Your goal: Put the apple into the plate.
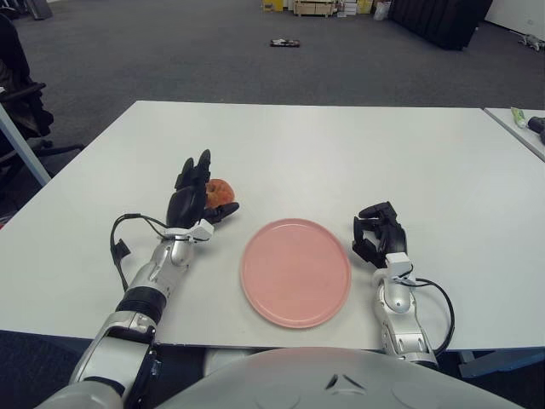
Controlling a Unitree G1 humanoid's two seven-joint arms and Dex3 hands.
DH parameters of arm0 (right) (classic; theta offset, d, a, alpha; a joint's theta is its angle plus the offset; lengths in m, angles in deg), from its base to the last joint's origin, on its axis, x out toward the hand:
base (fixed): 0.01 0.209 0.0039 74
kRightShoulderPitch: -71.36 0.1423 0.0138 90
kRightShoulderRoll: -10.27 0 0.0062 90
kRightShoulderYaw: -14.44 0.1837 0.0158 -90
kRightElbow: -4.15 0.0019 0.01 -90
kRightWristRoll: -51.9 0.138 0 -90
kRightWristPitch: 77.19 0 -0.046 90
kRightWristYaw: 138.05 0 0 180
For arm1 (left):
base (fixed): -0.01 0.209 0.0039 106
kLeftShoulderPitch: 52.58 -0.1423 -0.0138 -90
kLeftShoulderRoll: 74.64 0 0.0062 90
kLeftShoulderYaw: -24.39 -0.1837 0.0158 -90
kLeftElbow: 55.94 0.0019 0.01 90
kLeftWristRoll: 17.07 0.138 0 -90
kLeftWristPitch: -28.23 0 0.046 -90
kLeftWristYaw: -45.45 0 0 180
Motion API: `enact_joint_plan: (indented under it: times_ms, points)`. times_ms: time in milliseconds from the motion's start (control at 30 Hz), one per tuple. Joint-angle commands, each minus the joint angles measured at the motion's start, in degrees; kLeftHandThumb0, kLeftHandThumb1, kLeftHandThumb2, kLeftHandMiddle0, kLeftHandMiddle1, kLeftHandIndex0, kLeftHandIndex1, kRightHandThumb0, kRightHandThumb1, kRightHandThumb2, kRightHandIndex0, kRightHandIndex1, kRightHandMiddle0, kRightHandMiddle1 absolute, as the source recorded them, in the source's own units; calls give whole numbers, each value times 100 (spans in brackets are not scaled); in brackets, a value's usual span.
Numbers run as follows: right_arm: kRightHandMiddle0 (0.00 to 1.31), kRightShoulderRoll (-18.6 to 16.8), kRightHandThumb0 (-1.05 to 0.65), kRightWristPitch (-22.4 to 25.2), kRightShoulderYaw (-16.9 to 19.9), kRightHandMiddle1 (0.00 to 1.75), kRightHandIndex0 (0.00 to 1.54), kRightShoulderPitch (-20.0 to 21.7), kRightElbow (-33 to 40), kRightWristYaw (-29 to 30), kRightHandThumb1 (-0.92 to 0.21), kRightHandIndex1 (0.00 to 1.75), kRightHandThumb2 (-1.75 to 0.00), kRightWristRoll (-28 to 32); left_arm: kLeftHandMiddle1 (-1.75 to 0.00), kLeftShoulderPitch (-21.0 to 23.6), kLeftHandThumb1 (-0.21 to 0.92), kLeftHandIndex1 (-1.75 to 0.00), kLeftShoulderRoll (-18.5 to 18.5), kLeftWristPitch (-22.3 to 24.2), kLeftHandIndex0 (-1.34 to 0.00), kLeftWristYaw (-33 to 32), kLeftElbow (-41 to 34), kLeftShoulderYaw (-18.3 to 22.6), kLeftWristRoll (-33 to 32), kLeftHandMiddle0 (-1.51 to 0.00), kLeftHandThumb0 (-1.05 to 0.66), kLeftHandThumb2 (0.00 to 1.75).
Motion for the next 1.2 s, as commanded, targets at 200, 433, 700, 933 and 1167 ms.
enact_joint_plan:
  times_ms: [200, 433, 700, 933, 1167]
  points:
    - [33, -16, -38, 197, 46, 175, 61, -58, -5, 26, -70, 141, -84, 4, 0, 351, 90, 0, -115, 216, 0, 172, 357, -54, -142, 0, -105, 16]
    - [33, -27, -38, 253, 48, 175, 61, -73, 41, 18, -70, 139, -84, 15, 0, 509, 91, 0, -123, 323, 0, 299, 615, -66, -260, 0, -105, 17]
    - [31, -50, -37, 306, 47, 175, 60, -99, 102, 26, -72, 138, -81, 27, 0, 658, 92, 0, -162, 407, 0, 512, 766, -109, -332, 0, -105, 17]
    - [32, -67, -38, 348, 45, 175, 61, -111, 135, 110, -71, 139, -81, -43, 0, 749, 91, -7, -236, 473, -1, 708, 783, -238, -307, 0, -103, 23]
    - [32, -40, -38, 281, 38, 175, 61, -115, 117, 80, -71, 140, -82, 3, -2, 896, 87, -31, -380, 507, 0, 787, 898, -509, -97, -4, -98, 30]
